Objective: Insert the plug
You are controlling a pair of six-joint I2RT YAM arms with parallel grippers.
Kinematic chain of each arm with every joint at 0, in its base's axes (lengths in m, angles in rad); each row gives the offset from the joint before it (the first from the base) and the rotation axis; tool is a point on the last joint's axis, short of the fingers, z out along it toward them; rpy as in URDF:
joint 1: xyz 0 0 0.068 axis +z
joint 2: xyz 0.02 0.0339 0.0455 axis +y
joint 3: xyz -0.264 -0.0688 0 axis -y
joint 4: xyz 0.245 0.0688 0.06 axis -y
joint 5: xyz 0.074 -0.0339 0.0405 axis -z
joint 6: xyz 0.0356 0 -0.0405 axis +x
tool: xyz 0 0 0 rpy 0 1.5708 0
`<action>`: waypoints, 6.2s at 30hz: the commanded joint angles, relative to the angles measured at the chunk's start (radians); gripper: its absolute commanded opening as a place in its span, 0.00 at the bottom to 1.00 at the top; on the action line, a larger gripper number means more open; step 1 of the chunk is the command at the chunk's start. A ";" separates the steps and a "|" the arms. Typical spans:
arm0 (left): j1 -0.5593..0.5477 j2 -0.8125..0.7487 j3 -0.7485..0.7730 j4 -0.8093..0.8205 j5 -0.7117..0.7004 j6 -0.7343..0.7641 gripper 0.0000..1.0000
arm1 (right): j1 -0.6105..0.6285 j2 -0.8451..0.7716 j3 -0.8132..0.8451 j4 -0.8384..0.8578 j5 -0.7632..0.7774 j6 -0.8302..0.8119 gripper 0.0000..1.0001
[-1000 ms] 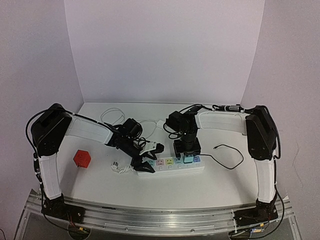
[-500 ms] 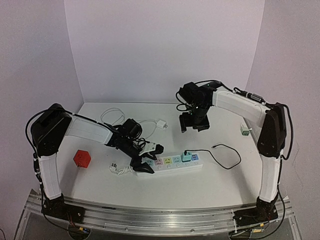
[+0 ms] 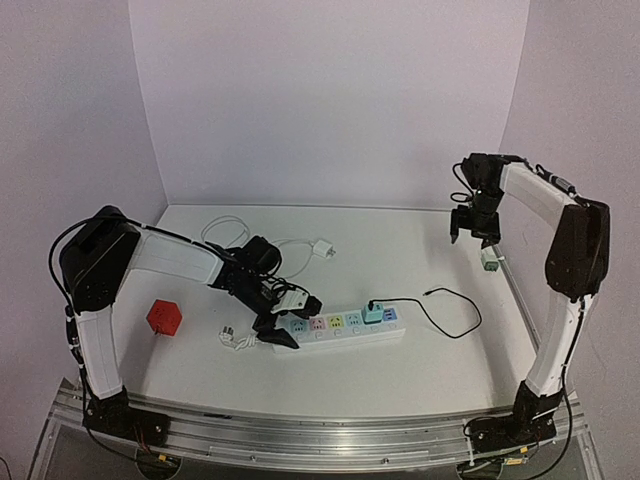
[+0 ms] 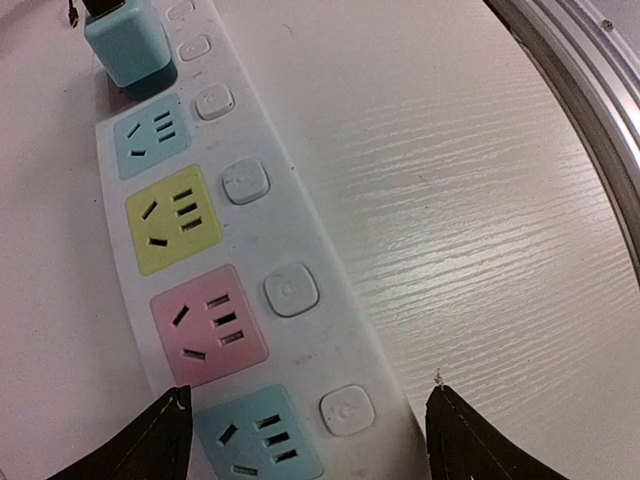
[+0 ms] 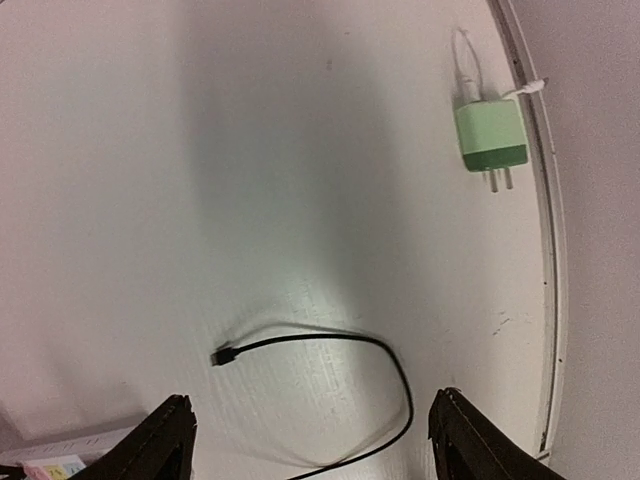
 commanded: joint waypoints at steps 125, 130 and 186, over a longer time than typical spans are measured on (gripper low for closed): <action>-0.093 -0.070 0.387 1.463 -0.311 -0.584 0.00 | 0.664 -0.406 -0.469 1.431 -0.104 0.272 0.00; -0.091 -0.088 0.358 1.464 -0.299 -0.572 0.00 | 0.664 -0.400 -0.519 1.465 -0.083 0.293 0.00; 0.011 -0.238 0.074 1.403 0.205 -0.432 0.00 | 0.516 -0.496 -0.122 0.483 -0.637 0.037 0.80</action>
